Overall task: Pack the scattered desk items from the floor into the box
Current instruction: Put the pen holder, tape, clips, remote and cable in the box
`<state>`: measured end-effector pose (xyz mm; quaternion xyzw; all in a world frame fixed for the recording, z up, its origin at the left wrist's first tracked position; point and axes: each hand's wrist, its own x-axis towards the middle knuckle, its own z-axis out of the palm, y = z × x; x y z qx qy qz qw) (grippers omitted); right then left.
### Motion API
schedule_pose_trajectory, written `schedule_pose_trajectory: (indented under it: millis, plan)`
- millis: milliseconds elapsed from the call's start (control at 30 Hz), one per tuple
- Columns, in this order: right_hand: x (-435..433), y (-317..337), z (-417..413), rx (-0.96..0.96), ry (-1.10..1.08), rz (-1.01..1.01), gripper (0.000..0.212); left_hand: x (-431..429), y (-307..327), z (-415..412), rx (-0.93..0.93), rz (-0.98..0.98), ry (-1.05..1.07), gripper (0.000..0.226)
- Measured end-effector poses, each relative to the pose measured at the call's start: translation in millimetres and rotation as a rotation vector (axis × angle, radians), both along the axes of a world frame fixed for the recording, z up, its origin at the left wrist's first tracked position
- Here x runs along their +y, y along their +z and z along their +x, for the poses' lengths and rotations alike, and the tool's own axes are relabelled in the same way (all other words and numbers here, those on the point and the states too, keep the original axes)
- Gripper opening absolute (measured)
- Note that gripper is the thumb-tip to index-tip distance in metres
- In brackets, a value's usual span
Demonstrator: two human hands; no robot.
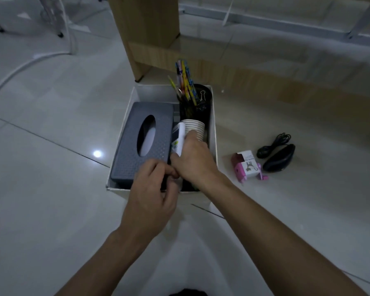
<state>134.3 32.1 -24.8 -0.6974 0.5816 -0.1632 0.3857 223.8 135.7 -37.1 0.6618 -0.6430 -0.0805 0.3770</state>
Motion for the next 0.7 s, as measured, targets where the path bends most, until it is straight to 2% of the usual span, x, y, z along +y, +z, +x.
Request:
schedule_pose_trajectory:
  millis: [100, 167, 267, 333, 400, 467, 533, 600, 667, 700]
  plan:
    - [2, 7, -7, 0.031, 0.023, -0.045, 0.043, 0, 2, -2, 0.041, -0.005, 0.014, 0.012]
    - [9, 13, -13, -0.024, 0.017, -0.157, 0.037, -1, 5, -3, 0.074, -0.007, 0.031, 0.014]
    - [26, 13, -35, -0.213, -0.064, -0.330, 0.029, -2, 8, -10, 0.102, -0.031, 0.025, 0.018]
    - [40, 6, -59, -0.385, -0.191, -0.353, 0.021, -2, 10, -24, 0.103, -0.082, -0.016, 0.018]
    - [52, -8, -88, -0.456, -0.324, -0.339, 0.018, -4, 10, -47, 0.129, -0.143, -0.104, 0.018]
    - [56, -25, -115, -0.387, -0.404, -0.314, 0.017, -6, 9, -70, 0.156, -0.150, -0.213, 0.017]
    - [53, -43, -146, -0.213, -0.459, -0.261, 0.016, -10, 5, -95, 0.161, -0.086, -0.342, 0.018]
    - [46, -57, -170, -0.048, -0.487, -0.207, 0.023, -16, -3, -115, 0.058, 0.011, -0.407, 0.022]
    - [35, -66, -182, 0.036, -0.421, -0.215, 0.034, -24, -12, -128, -0.066, 0.133, -0.432, 0.034]
    - [29, -69, -183, 0.069, -0.356, -0.235, 0.041, -28, -15, -133, -0.068, 0.210, -0.448, 0.040]
